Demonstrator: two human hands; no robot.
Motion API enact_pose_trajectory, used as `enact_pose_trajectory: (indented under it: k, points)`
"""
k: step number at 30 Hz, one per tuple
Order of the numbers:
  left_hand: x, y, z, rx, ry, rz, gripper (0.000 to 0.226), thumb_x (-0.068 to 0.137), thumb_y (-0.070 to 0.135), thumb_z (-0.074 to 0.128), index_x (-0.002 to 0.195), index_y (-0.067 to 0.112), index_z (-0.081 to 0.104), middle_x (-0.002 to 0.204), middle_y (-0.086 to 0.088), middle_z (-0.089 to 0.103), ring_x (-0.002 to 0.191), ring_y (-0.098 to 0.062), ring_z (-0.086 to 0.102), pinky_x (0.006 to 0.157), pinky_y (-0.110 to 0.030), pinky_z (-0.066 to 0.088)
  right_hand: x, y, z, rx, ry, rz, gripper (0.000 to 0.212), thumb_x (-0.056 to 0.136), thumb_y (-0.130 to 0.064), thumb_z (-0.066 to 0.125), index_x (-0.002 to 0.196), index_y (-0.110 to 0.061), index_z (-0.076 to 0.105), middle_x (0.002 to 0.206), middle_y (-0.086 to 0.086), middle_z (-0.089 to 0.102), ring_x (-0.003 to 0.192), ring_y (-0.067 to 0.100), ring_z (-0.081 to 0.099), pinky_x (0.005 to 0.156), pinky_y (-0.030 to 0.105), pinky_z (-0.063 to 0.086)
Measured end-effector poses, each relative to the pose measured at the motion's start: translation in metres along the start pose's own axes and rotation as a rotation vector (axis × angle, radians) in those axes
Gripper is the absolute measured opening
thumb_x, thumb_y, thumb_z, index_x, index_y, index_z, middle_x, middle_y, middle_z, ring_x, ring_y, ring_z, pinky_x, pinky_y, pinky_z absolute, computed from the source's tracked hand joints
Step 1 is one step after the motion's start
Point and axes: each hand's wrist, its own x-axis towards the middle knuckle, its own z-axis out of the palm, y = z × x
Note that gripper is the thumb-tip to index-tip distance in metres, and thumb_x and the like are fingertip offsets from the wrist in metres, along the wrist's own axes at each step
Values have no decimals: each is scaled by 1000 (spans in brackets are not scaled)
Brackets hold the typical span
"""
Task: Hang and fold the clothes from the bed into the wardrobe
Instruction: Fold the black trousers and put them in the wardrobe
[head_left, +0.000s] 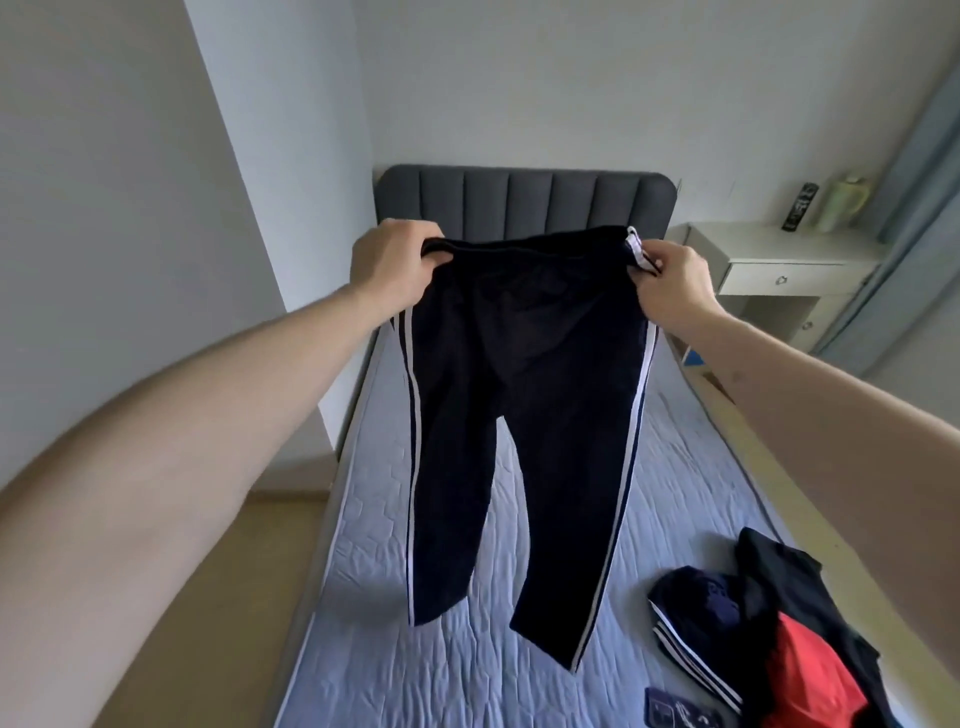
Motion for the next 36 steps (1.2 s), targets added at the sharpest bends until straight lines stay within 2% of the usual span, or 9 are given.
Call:
enact_pose_trajectory:
  k: [5,9,11,14,18,23,27,31,36]
  points:
    - [31,23,-41,-25,116,47,24,89,51,71,98,29,75,86,5,74,79,-23,62,69,-29,42,26,-7,-25,98,61,-27,14,91,-17,58,81,-7,60,79,7,56,71,19,45,60,29,34]
    - [13,37,-56,-222,103,86,19,81,43,83,92,29,78,75,16,70,64,-1,58,63,-4,36,5,-5,-30,165,54,-15,18,82,-7,51,69,-19,51,60,-10,47,53,2,36,44,15,27]
    - [-18,37,-51,-257,50,106,25,75,49,85,89,30,76,68,23,65,63,3,59,60,-3,36,-26,10,-26,183,9,0,23,81,-2,54,69,-22,55,62,-13,52,53,-3,40,45,11,29]
    - [-91,26,-25,-237,-117,147,36,71,64,80,83,30,76,66,18,66,63,-5,60,59,-17,44,-89,52,-5,123,-127,14,12,80,4,65,85,-7,66,76,8,65,70,15,53,58,23,41]
    - [-213,3,44,-161,-495,148,26,71,53,87,78,29,78,70,13,70,66,-8,59,62,-28,49,-194,111,42,32,-430,22,19,74,2,72,73,-13,60,66,1,59,66,27,55,58,34,40]
    - [-346,-8,139,-139,-884,-45,22,84,47,78,93,27,81,85,9,73,81,-12,61,74,-33,51,-294,176,107,-127,-775,145,12,79,-5,65,84,-14,72,81,-5,64,80,23,60,68,26,43]
    - [-429,-11,194,-116,-1007,-134,20,94,43,64,97,29,77,87,12,62,86,-14,59,68,-31,44,-361,219,147,-293,-963,167,38,79,1,51,96,-22,76,104,-6,63,101,27,57,88,30,40]
    - [-505,-12,236,-85,-1144,-175,15,91,34,60,92,28,74,77,12,47,86,-19,58,69,-33,44,-428,253,173,-341,-1055,218,50,78,8,47,103,-23,78,110,-4,66,100,23,64,83,28,48]
    - [-574,-12,275,-60,-1280,-237,21,77,23,54,91,27,69,85,6,65,81,-21,61,58,-32,44,-489,292,203,-413,-1171,271,56,78,11,50,112,-24,77,117,-5,66,102,21,67,82,28,51]
